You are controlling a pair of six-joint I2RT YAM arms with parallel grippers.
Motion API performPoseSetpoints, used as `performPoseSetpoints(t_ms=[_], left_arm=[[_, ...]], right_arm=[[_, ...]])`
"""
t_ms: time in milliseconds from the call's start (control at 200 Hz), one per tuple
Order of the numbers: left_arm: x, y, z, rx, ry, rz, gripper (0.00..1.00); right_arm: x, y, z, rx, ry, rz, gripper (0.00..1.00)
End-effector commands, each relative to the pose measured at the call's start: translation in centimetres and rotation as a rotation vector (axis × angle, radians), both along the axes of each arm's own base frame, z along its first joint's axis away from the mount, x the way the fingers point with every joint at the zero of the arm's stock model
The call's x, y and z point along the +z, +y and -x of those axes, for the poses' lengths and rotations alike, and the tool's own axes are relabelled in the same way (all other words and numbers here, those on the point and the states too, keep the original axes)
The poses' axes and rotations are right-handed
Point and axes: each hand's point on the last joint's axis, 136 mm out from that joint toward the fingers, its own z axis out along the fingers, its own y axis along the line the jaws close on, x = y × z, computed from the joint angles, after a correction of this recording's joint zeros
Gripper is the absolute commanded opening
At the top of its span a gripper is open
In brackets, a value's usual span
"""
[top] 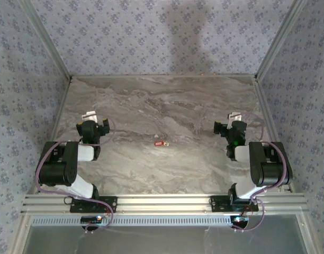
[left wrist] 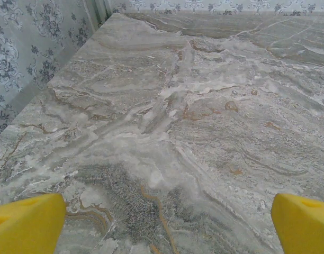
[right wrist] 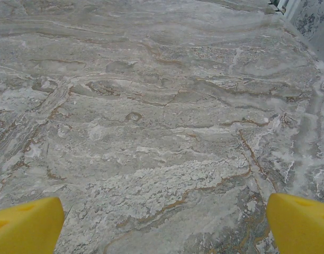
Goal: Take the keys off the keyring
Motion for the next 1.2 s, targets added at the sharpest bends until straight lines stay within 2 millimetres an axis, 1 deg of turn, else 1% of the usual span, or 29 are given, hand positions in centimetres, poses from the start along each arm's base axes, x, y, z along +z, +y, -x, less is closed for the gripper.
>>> performPoseSetpoints(t_ms=[0,1059,1074,1109,1194], left_arm=[[0.8,-0.1,-0.3,-0.006,-0.029,0.012,0.99],[0.8,-0.1,-0.3,-0.007,-0.029,0.013,0.99],[0.8,-0.1,-0.2,-0.007,-0.028,0.013,0.99],[1.4,0.0,-0.4,-0.003,-0.043,0.012,0.99],[2.6,-0.5,-0.9,-0.035,0.012,0.014,0.99]], right_arm=[[1.3,-0.1,-0.7,0.005,-0.041,0.013,1.00],[1.3,-0.1,-0.7,0.009,-0.039,0.010,1.00],[1.4,-0.2,-0.7,0.007,-0.043,0.010,1.00],[2.0,-0.5,-0.8,-0.015,-0.055,0.015,1.00],[4.4,-1.0,-0.8,-0.060,-0.028,0.037,1.00]])
